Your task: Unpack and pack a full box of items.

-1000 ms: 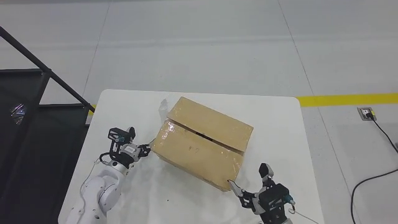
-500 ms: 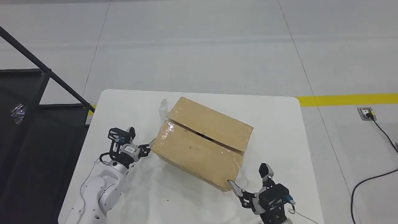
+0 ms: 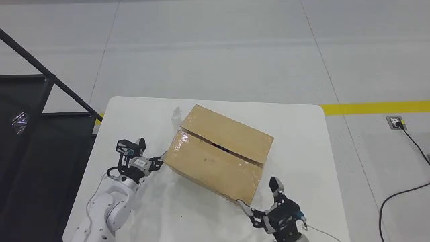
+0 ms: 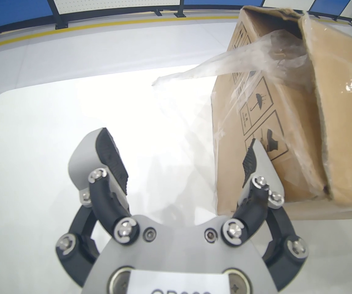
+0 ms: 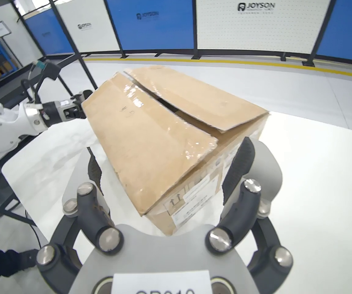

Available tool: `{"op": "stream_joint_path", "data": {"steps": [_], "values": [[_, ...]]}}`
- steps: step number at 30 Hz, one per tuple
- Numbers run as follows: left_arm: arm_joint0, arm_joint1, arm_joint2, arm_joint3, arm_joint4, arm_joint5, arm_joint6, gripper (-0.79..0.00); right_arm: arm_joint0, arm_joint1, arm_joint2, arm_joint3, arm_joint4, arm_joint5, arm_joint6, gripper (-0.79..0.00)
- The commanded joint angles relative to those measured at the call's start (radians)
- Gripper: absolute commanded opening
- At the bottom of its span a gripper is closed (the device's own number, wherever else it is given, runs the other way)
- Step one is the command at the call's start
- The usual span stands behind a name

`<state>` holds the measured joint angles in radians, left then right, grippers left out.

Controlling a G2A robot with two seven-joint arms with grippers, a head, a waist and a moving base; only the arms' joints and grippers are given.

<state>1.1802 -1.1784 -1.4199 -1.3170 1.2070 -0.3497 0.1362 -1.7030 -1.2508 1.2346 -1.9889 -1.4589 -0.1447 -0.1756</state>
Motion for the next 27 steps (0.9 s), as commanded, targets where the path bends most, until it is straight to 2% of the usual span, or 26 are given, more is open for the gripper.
{"op": "stream_joint_path", "data": {"steps": [1,4,9,14,18,27], "values": [[0.007,0.001,-0.006,-0.007,-0.003,-0.002,0.0,0.0,-0.008,0.003,0.004,0.009,-0.026,-0.025,-0.013,0.0],[0.015,0.002,-0.012,-0.015,-0.004,-0.003,0.0,0.0,-0.02,0.011,0.009,0.026,-0.081,-0.078,0.007,0.0],[0.017,0.003,-0.013,-0.018,-0.008,-0.007,-0.002,0.0,-0.008,0.013,-0.001,0.057,-0.139,-0.072,0.101,0.0],[0.014,0.002,-0.007,-0.016,-0.009,-0.008,0.001,0.0,0.054,0.003,-0.027,0.11,-0.143,0.01,0.159,0.0],[0.015,0.002,-0.005,-0.015,-0.008,-0.007,0.004,0.0,0.088,-0.005,-0.037,0.144,-0.152,0.087,0.148,0.0],[0.025,0.002,-0.006,-0.018,-0.004,-0.005,0.009,0.0,0.111,-0.011,-0.03,0.157,-0.156,0.167,0.147,0.0]]}}
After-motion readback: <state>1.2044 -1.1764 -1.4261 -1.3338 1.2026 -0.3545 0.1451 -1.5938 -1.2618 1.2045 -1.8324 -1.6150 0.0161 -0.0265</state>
